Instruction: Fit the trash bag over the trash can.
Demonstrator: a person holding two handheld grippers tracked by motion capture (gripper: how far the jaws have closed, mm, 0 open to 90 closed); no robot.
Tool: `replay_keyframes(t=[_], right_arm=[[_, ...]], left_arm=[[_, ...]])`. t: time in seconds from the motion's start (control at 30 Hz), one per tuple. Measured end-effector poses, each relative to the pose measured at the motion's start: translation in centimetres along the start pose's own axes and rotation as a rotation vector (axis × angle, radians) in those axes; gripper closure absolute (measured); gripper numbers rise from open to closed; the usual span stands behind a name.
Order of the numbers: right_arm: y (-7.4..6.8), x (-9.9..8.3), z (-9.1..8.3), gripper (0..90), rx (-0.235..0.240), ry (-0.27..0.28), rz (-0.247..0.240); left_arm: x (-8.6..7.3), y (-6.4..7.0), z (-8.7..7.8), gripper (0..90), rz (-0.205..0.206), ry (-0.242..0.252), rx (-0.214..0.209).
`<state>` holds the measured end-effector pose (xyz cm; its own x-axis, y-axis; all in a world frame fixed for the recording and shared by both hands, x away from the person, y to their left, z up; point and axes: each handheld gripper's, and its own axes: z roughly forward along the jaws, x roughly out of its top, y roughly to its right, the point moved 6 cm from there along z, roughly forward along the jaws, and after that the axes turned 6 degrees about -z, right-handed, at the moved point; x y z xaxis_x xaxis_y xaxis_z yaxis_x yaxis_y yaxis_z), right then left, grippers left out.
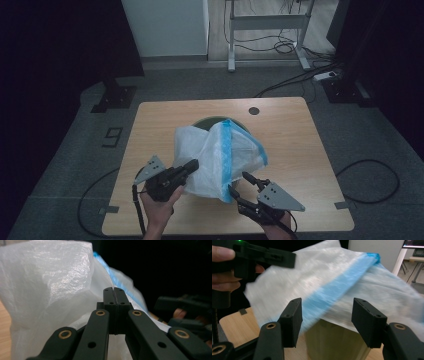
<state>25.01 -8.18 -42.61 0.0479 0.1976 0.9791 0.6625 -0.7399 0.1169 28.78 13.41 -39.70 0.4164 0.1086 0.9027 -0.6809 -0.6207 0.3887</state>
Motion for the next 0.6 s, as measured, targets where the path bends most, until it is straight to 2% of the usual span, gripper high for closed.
replay_keyframes(t=[0.1,0.13,0.23,0.27,0.43,0.6], right_arm=[[0.3,0.2,-0.4,41.3,-0.007,0.009,0.002],[0.5,0.2,-0.5,41.4,-0.008,0.009,0.005],[0.7,0.1,-0.4,41.3,-0.009,0.007,0.010],[0.7,-0.1,-0.3,41.3,-0.008,0.002,0.016],[0.5,-0.5,0.1,41.5,0.000,-0.010,0.022],[0.6,-0.4,0.2,42.2,-0.002,-0.005,0.024]], left_arm=[[0.2,-0.2,-0.6,89.7,-0.023,0.026,-0.019],[0.2,-0.5,-1.1,89.8,-0.052,0.043,-0.039],[0.1,-0.8,-1.5,89.7,-0.070,0.053,-0.050],[0.0,-1.0,-1.7,89.7,-0.092,0.060,-0.065],[-0.4,-1.4,-2.0,89.7,-0.102,0.063,-0.075],[-1.3,-1.4,-2.7,89.7,-0.100,0.071,-0.117]])
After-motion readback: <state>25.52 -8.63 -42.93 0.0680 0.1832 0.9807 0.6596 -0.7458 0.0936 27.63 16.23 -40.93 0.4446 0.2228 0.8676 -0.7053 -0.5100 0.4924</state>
